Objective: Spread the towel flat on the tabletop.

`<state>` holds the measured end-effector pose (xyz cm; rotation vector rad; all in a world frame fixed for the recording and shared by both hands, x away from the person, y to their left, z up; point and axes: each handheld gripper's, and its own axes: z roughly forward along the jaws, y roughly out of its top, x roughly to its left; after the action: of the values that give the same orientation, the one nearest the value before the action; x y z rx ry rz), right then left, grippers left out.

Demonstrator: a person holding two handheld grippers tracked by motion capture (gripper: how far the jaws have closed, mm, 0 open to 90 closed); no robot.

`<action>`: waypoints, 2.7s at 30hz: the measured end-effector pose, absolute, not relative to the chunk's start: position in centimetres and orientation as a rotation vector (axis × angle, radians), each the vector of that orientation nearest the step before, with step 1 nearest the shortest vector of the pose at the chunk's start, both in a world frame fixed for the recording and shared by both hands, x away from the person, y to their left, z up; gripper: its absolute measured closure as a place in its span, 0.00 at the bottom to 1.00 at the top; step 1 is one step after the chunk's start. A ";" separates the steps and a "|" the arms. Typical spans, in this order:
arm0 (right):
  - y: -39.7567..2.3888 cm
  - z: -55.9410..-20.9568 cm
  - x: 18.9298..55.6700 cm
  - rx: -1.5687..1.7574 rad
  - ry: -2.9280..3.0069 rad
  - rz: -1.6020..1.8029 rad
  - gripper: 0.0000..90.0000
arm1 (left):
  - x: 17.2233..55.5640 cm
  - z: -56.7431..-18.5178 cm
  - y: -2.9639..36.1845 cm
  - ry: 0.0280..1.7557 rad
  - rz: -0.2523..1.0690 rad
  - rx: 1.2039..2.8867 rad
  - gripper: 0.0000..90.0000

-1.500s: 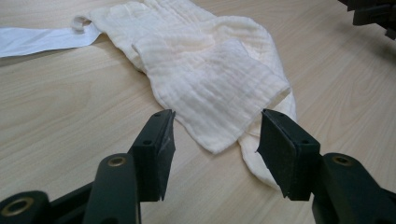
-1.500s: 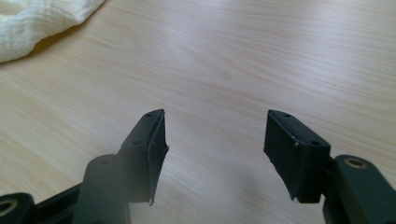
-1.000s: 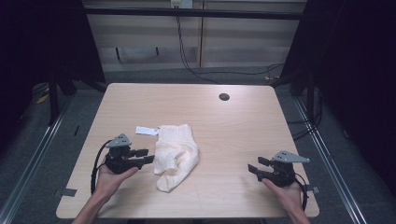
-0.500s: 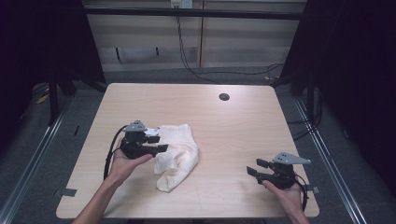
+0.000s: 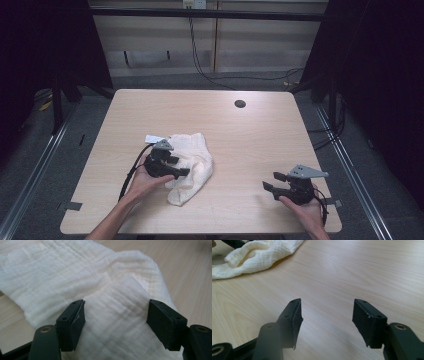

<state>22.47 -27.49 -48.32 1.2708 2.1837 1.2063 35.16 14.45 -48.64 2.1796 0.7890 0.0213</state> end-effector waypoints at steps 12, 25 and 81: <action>-27.3 -48.6 22.7 1.301 2.229 1.231 0.44 | 33.8 -49.7 12.6 0.733 0.043 2.233 0.51; -26.7 -48.8 23.1 1.306 2.248 1.230 0.43 | 32.9 -50.0 10.1 0.721 -0.044 2.208 0.85; -6.1 -50.0 25.7 0.714 2.775 1.234 0.70 | 32.3 -48.3 20.3 0.891 0.030 2.080 0.41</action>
<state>25.67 -6.13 -50.02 0.7143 2.7748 1.2343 32.30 20.31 -48.26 2.0803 0.8915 0.0296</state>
